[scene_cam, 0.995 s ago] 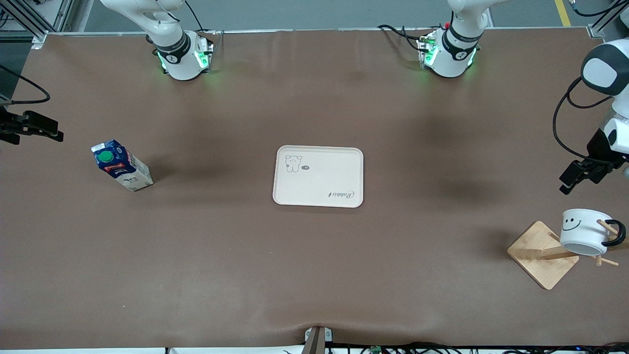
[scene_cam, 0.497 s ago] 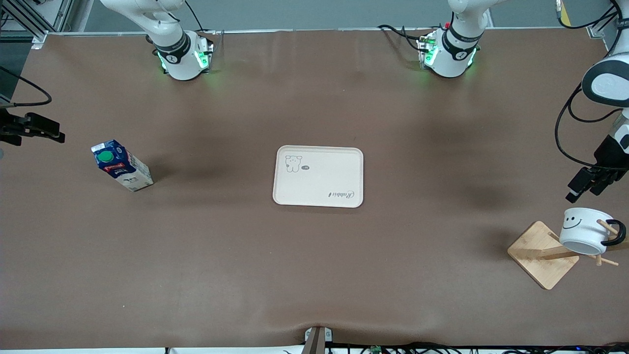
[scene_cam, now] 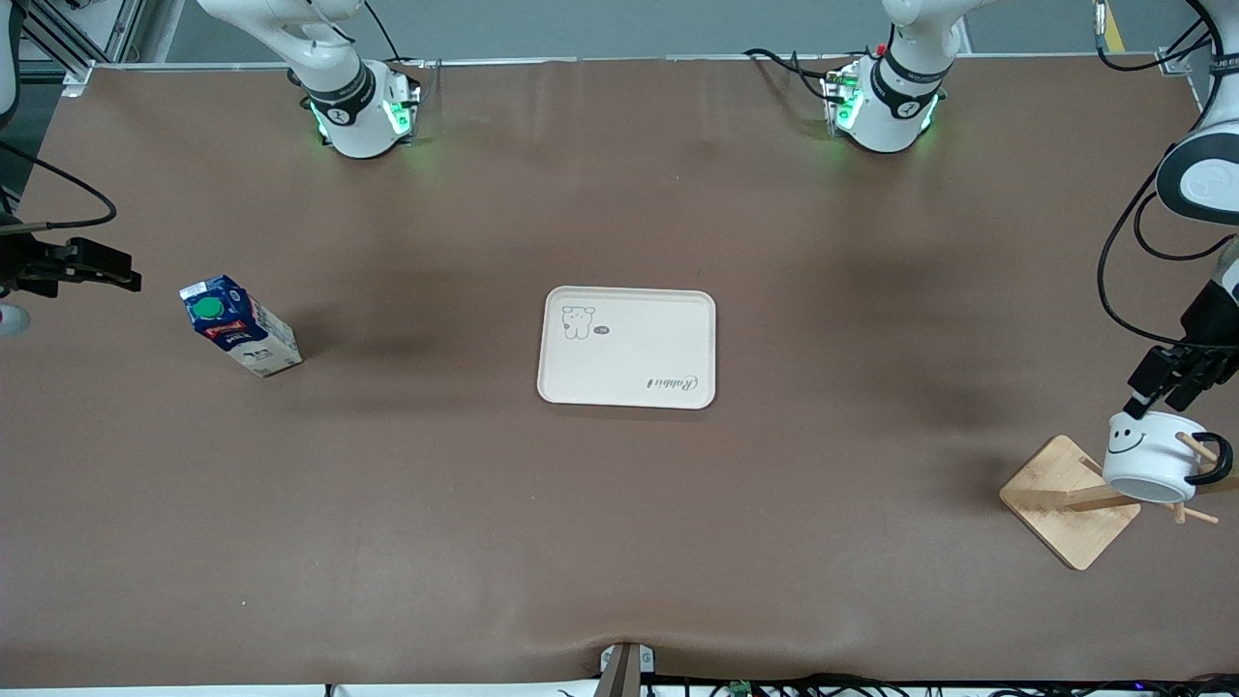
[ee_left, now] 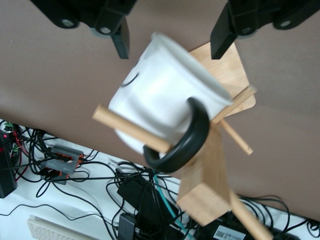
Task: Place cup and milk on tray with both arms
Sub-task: 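Reach the right gripper to the milk carton while the left gripper reaches the mug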
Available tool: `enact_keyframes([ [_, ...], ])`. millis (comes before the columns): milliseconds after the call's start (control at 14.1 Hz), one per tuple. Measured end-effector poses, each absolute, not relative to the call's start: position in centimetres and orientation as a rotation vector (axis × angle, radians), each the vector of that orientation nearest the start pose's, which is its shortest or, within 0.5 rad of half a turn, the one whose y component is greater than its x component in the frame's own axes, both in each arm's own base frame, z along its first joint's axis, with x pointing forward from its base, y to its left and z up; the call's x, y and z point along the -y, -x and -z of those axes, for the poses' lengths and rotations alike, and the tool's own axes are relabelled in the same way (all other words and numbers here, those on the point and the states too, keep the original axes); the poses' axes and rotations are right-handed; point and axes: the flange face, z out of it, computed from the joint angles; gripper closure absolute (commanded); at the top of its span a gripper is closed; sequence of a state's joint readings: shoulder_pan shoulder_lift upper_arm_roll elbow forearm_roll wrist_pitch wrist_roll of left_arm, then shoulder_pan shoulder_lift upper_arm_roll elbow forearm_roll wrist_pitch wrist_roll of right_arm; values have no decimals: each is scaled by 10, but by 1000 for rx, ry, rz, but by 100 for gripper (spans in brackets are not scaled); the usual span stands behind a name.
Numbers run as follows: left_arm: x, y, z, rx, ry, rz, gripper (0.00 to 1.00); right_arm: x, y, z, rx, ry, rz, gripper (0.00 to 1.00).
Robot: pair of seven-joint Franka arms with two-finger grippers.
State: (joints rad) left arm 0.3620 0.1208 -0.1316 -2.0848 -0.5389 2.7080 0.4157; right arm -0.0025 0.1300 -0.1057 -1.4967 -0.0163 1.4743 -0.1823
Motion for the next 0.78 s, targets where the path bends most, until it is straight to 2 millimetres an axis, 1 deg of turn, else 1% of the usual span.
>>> enact_keyframes([
  [213,-151,-595,-418,371,3170,949,38,61,-580,-573,116,3136,-257,0],
  [426,-155,-601,-411,291,3168,945,42,61,-583,-567,116,3135,-268,0],
  [497,-156,-603,-410,274,3168,944,45,61,-586,-560,117,3133,-285,0],
  [568,-156,-605,-408,269,3169,942,47,61,-590,-549,116,3130,-312,0],
  [710,-155,-607,-406,262,3172,940,57,62,-598,-529,124,3124,-356,0],
  [781,-153,-607,-406,259,3174,940,57,62,-601,-522,146,3119,-375,0],
])
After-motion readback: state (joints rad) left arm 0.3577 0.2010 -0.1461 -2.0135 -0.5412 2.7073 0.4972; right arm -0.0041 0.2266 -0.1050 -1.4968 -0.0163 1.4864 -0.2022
